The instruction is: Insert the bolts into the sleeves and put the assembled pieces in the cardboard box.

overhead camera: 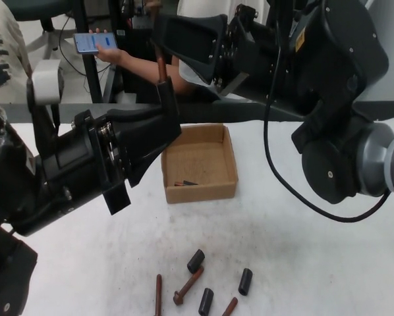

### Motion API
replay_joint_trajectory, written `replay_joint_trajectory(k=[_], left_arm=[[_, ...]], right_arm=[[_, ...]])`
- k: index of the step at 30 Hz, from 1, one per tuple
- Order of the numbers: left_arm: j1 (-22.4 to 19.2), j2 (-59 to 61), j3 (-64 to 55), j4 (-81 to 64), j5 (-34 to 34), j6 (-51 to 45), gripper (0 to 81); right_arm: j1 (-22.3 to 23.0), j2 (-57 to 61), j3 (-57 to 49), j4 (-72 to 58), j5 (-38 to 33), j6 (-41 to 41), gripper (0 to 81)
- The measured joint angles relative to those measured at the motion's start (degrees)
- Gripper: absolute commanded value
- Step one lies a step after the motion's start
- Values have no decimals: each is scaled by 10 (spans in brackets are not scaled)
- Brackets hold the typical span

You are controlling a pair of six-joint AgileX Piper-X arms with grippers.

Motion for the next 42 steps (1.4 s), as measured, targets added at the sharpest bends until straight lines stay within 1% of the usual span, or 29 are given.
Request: replay_joint_trajectory(k=[2, 5, 8, 18, 23, 24, 26, 28, 29, 30, 31, 32, 35, 42], left_arm=[[2, 0, 0, 0, 6, 0, 3], [12, 0, 0, 0, 19, -7, 3], [20, 0, 0, 0, 23, -9, 3], [20, 0, 0, 0, 24, -13, 3], [20, 0, 0, 0, 31, -13, 3], [20, 0, 0, 0, 32, -13, 3], [20, 0, 0, 0, 35, -13, 3], [20, 0, 0, 0, 35, -13, 3], [20, 0, 0, 0, 35, -13, 3], [21, 0, 0, 0, 32, -13, 3], [21, 0, 0, 0, 29, -13, 3], [21, 0, 0, 0, 27, -13, 3], [23, 0, 0, 0, 19, -13, 3], [23, 0, 0, 0, 19, -13, 3]], right_arm=[[-7, 0, 0, 0, -4, 0, 8], [-15, 0, 0, 0, -36, 0, 8], [-17, 0, 0, 0, -39, 0, 8], [-18, 0, 0, 3, -44, 0, 8], [-18, 0, 0, 3, -62, 0, 1], [-18, 0, 0, 3, -66, 2, 18], [-20, 0, 0, 3, -73, 5, 93], [-20, 0, 0, 3, -79, 12, 204], [-20, 0, 0, 3, -84, 21, 290], [-20, 0, 0, 1, -92, 38, 345], [-20, 0, 0, 1, -93, 48, 399], [-20, 0, 0, 1, -94, 57, 423], [-20, 0, 0, 1, -96, 73, 426], [-20, 0, 0, 1, -98, 79, 428]])
